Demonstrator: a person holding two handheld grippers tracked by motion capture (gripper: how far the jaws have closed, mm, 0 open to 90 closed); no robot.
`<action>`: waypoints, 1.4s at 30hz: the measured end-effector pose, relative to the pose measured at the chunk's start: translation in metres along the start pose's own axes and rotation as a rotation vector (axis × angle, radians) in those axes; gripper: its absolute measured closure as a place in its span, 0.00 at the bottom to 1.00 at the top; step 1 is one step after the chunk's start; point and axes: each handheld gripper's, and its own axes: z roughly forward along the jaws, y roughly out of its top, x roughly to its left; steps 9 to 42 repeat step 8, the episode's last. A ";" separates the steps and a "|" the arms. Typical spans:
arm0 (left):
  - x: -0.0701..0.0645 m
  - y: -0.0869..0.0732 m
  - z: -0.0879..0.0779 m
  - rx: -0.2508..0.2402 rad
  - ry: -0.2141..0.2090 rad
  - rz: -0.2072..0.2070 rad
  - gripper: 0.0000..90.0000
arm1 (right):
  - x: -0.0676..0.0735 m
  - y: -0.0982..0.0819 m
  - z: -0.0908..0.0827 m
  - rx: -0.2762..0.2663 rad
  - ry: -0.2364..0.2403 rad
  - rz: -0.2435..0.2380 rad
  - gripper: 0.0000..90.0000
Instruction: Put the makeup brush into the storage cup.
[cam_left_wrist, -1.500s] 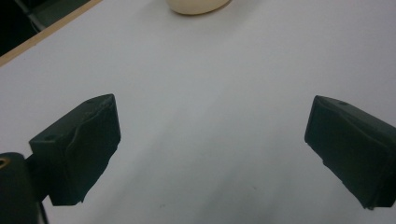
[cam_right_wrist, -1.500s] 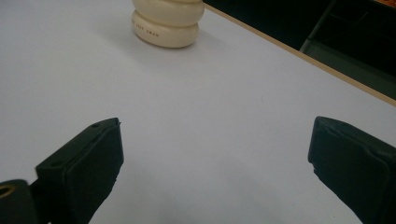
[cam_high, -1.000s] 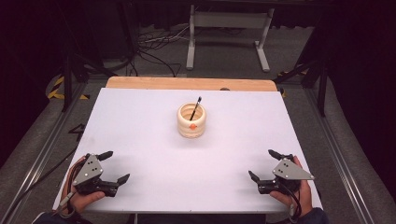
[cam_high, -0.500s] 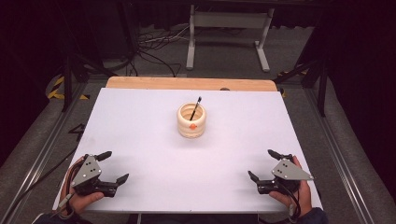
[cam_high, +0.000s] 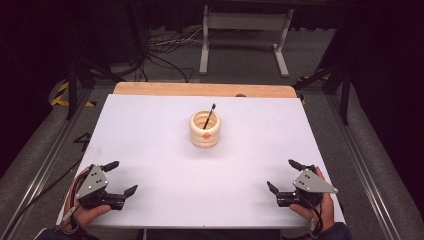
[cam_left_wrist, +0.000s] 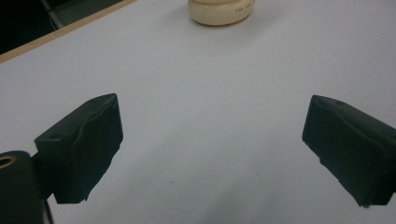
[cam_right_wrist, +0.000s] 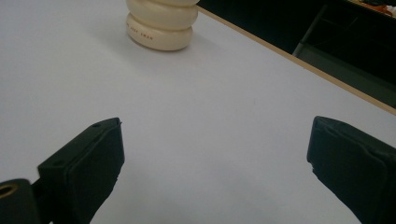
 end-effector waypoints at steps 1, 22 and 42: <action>0.000 0.000 0.000 0.000 0.001 -0.003 0.06 | 0.000 0.000 0.000 -0.001 -0.003 0.004 0.05; 0.002 0.002 0.002 -0.011 0.001 -0.013 0.06 | -0.002 -0.001 -0.002 -0.005 -0.008 0.010 0.05; 0.002 0.002 0.002 -0.011 0.001 -0.013 0.06 | -0.002 -0.001 -0.002 -0.005 -0.008 0.010 0.05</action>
